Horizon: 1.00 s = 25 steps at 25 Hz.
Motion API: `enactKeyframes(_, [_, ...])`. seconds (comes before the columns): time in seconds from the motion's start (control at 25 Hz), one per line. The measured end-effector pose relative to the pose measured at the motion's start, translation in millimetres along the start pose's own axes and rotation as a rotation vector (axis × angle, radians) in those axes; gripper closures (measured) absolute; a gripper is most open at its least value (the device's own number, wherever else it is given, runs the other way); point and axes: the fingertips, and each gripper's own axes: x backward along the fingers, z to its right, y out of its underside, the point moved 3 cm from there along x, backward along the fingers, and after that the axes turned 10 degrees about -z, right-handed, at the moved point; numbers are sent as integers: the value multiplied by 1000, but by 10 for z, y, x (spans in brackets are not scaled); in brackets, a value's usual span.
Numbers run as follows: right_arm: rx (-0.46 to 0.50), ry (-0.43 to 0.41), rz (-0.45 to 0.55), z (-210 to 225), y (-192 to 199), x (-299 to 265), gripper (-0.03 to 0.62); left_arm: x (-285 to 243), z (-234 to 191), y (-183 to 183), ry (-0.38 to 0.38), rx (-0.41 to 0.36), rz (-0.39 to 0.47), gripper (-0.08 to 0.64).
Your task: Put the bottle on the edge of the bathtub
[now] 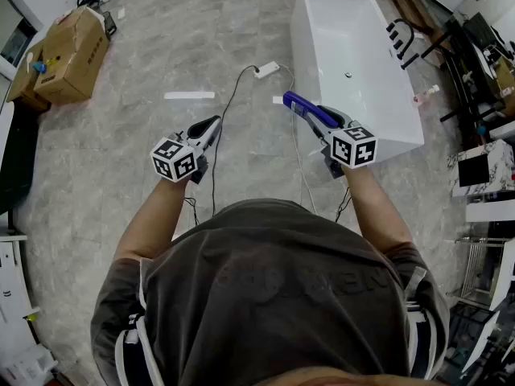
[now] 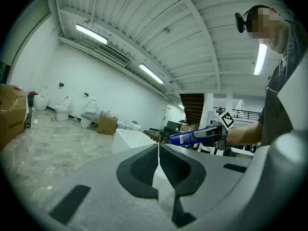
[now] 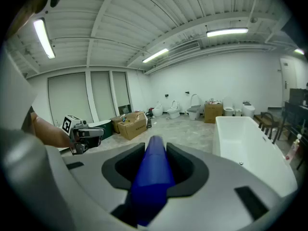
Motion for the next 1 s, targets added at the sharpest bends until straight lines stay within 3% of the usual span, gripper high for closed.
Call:
enactKeyframes(0.68, [-6,-39,9,469,139,378,459,-437,568,-59,-22,-11,6,549])
enactKeyframes(1.0, [-36,-30,-3,473,174,298,459,-543,481,-21,41,4,-5,549])
